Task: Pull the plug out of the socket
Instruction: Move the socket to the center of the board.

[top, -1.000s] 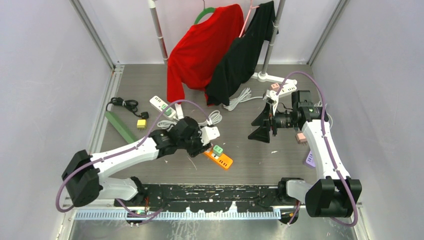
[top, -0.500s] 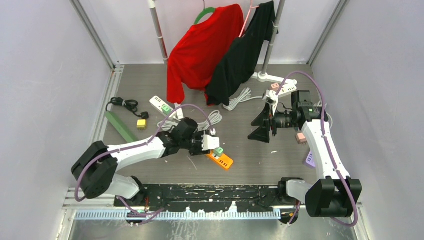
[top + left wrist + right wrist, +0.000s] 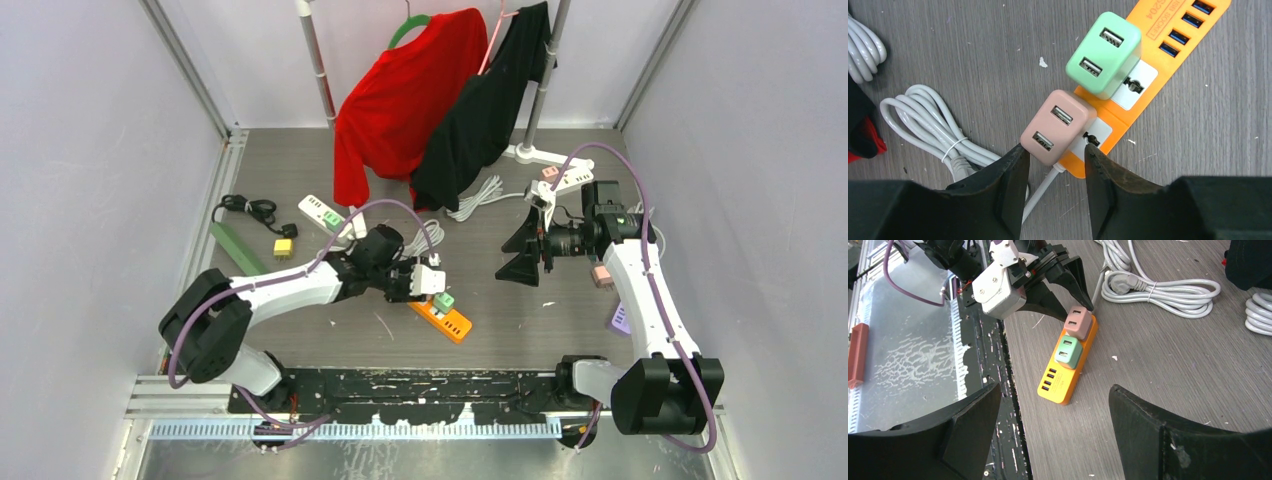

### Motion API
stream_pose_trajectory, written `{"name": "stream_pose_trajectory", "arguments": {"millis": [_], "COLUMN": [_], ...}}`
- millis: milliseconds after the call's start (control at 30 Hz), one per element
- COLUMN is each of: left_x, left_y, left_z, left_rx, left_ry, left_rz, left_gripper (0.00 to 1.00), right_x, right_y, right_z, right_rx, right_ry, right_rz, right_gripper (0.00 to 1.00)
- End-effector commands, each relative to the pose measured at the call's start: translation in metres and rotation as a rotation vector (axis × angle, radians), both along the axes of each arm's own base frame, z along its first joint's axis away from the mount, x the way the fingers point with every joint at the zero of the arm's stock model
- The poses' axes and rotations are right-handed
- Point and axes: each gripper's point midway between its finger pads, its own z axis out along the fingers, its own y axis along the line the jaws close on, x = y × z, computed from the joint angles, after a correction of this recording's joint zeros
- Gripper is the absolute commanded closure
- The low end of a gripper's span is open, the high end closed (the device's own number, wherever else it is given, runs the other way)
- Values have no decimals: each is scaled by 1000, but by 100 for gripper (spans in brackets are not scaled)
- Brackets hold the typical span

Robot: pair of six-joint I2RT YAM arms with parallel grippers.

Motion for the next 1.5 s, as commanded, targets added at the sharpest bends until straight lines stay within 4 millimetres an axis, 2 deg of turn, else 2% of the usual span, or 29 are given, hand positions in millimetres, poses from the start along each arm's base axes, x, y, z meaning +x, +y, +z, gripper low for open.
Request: {"name": "stream_pose_trajectory", "arguments": {"millis": [0, 233, 433, 733, 900, 1067, 1167, 1300, 1467], "left_x": [2, 1, -4, -8, -8, -7, -9, -20, -28], "left_y": [-12, -6, -15, -23, -24, -20, -20, -32, -47], "left_z": [20, 27, 32, 27, 23, 20, 19, 20, 20], "left_rx": [-64, -78, -116, -109, -98, -76, -87, -106, -123], "left_ry": [-9, -7, 11, 68, 101, 151, 192, 192, 274], "left_rz": [-55, -54, -93, -127, -111, -51, 17, 94, 264], "left_gripper": [54, 51, 50, 56, 70, 92, 97, 99, 100], "right_x": [0, 1, 1, 1, 1, 1, 1, 2, 3], "right_y": [3, 3, 4, 3, 3, 3, 3, 3, 0], "right_z": [4, 4, 3, 3, 2, 2, 2, -3, -23], "right_rx": [19, 17, 16, 12, 11, 9, 8, -10, -100], "right_ry": [-21, -22, -20, -21, -20, -21, -18, -16, -69], "right_rz": [14, 13, 16, 15, 16, 15, 14, 13, 41], "right_gripper": [16, 16, 16, 16, 16, 16, 16, 16, 16]}}
